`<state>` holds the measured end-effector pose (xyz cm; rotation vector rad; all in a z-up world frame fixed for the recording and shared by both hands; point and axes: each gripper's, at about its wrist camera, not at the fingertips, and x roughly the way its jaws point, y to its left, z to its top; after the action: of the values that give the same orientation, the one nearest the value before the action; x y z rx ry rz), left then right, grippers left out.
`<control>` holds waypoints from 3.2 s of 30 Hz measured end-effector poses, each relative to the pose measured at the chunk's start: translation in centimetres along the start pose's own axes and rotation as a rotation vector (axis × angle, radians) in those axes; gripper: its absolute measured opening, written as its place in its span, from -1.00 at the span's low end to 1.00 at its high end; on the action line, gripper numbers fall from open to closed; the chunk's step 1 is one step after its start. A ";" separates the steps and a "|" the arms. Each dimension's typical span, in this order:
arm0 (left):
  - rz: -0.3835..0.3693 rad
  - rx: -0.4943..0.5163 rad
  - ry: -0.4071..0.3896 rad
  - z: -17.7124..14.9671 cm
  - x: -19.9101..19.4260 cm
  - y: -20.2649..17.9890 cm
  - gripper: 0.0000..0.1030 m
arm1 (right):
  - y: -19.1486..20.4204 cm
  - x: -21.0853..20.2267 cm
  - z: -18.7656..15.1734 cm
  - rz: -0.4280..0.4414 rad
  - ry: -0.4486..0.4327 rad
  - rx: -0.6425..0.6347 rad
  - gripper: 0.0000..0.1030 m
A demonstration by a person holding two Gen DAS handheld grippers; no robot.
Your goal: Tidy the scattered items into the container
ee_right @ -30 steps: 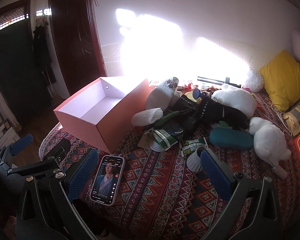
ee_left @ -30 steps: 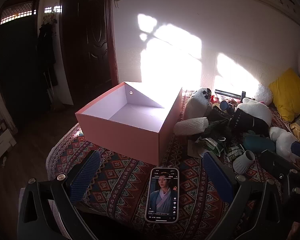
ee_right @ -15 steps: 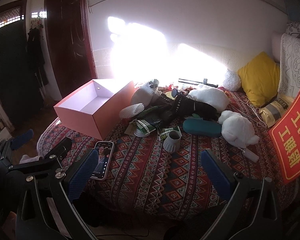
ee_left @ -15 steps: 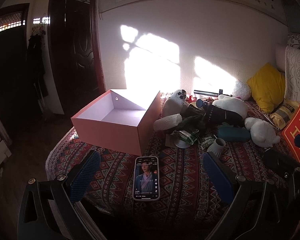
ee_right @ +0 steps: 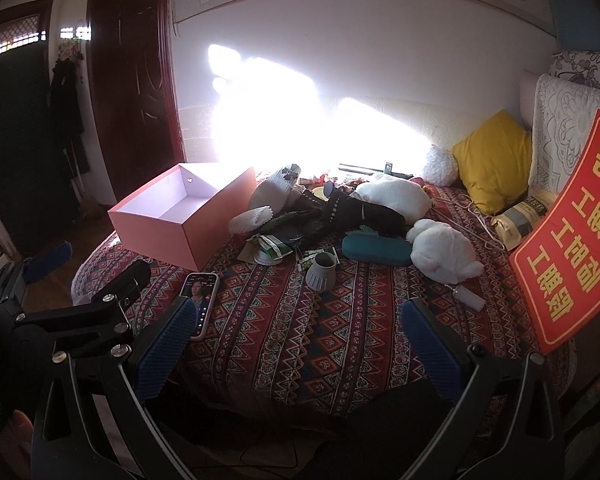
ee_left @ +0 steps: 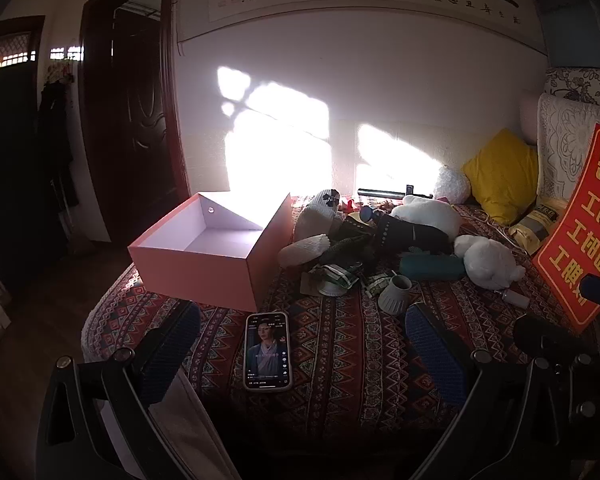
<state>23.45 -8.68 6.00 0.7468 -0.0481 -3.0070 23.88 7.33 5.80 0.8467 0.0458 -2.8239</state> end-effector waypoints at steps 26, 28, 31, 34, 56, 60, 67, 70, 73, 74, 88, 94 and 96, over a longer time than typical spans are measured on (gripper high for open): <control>-0.010 -0.022 -0.040 -0.1 -2.4 0.5 1.00 | 0.6 -2.4 -0.4 -0.016 -0.025 -0.014 0.99; -0.011 -0.023 -0.039 -0.1 -2.4 0.5 1.00 | 0.6 -2.4 -0.4 -0.016 -0.025 -0.013 0.99; -0.010 -0.024 -0.037 -0.1 -2.3 0.5 1.00 | 0.6 -2.4 -0.5 -0.012 -0.022 -0.011 0.99; -0.007 -0.017 -0.036 -0.1 -2.3 0.3 1.00 | 0.6 -2.4 -0.6 -0.007 -0.024 -0.011 0.99; -0.010 0.002 -0.043 1.4 0.5 -1.5 1.00 | -1.3 -0.6 0.4 -0.009 -0.001 0.008 0.99; -0.015 0.043 -0.035 1.7 2.7 -2.6 1.00 | -2.3 0.8 0.9 -0.009 0.012 0.027 0.99; 0.099 0.205 -0.007 1.6 12.5 -4.4 1.00 | -9.4 7.8 1.6 0.007 0.086 0.251 0.99; 0.167 0.300 -0.006 1.9 18.3 -5.3 1.00 | -14.8 12.7 0.9 0.015 0.133 0.485 0.99; 0.207 0.384 0.037 2.2 24.5 -6.5 1.00 | -20.3 17.8 -0.1 -0.004 0.152 0.736 0.99; 0.216 0.412 0.055 2.2 26.5 -7.0 1.00 | -21.9 19.4 -0.4 -0.016 0.154 0.812 0.99; 0.378 0.524 0.198 2.3 40.3 -5.1 1.00 | -29.4 29.2 -3.6 -0.079 0.142 1.137 0.99; 0.337 0.604 0.186 2.3 42.1 -6.6 0.85 | -30.3 30.0 -4.5 -0.108 0.111 1.141 0.99; 0.278 0.567 0.232 2.4 42.8 -6.2 0.70 | -31.0 29.7 -5.0 -0.105 0.085 1.165 0.99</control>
<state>-15.71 -4.50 -12.11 1.0183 -0.9374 -2.6242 -3.70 32.92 -15.44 1.1230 -1.6857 -2.7199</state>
